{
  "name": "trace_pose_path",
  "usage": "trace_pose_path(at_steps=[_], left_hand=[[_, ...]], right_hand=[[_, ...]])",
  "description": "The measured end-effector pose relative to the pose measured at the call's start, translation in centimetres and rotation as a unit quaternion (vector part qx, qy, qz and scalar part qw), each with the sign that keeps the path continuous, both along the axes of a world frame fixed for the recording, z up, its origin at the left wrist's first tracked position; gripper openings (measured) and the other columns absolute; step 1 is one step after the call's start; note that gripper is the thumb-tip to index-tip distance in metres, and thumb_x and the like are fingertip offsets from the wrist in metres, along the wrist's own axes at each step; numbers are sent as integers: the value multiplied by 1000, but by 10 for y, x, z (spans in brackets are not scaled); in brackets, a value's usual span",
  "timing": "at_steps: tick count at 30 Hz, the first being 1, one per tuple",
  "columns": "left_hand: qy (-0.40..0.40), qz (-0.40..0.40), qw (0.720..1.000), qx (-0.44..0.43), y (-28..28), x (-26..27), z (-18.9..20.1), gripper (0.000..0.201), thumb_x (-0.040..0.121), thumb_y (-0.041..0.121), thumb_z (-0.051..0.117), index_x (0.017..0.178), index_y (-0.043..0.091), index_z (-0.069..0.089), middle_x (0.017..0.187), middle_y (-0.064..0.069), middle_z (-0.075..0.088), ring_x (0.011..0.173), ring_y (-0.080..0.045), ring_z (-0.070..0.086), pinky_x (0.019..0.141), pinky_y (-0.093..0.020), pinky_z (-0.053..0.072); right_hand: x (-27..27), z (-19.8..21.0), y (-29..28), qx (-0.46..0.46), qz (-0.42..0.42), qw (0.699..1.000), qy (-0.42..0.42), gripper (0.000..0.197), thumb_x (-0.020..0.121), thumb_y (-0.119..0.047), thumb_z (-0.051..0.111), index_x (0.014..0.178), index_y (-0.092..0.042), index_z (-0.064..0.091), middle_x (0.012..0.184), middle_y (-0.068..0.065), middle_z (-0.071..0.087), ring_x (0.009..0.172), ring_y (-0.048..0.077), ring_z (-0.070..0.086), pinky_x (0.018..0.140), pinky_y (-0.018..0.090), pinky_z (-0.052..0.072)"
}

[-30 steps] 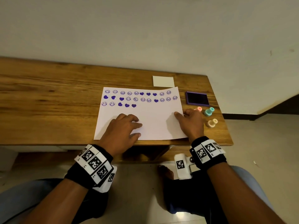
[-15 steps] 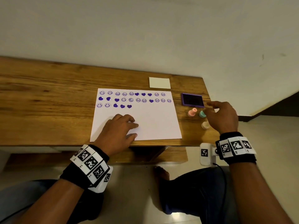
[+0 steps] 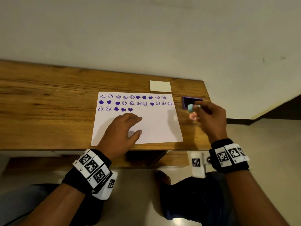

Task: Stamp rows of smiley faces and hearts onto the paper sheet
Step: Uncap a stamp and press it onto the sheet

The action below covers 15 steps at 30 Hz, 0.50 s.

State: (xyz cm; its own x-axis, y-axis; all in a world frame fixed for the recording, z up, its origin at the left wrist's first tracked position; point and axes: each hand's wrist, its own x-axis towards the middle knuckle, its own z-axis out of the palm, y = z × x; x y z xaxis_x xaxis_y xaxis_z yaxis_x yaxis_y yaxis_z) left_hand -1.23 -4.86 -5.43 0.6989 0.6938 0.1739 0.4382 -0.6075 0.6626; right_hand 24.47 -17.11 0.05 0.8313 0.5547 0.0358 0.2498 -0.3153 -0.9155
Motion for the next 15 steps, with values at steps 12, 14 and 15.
trace_pose_path(at_steps=[12, 14, 15], left_hand=[[-178, 11, 970, -163, -15, 8, 11, 36, 82, 20, 73, 118, 19, 67, 105, 7, 69, 94, -3, 67, 82, -14, 53], [-180, 11, 970, -163, -12, 8, 11, 35, 82, 19, 74, 116, 18, 68, 104, 6, 70, 93, -2, 67, 82, -14, 53], [-179, 13, 970, -165, -11, 8, 11, 35, 82, 20, 74, 116, 18, 68, 103, 7, 70, 93, -2, 67, 81, -13, 53]], right_hand=[[-97, -32, 29, 69, 174, 945, 268, 15, 90, -7, 69, 103, -9, 76, 99, 11, 76, 92, 23, 73, 74, 28, 57], [-97, -33, 30, 73, 177, 939, 285, 14, 90, -7, 69, 101, -9, 77, 99, 12, 76, 92, 23, 72, 74, 28, 56], [-96, -34, 30, 76, 180, 936, 293, 13, 90, -7, 68, 101, -9, 77, 99, 13, 76, 92, 23, 72, 74, 28, 56]])
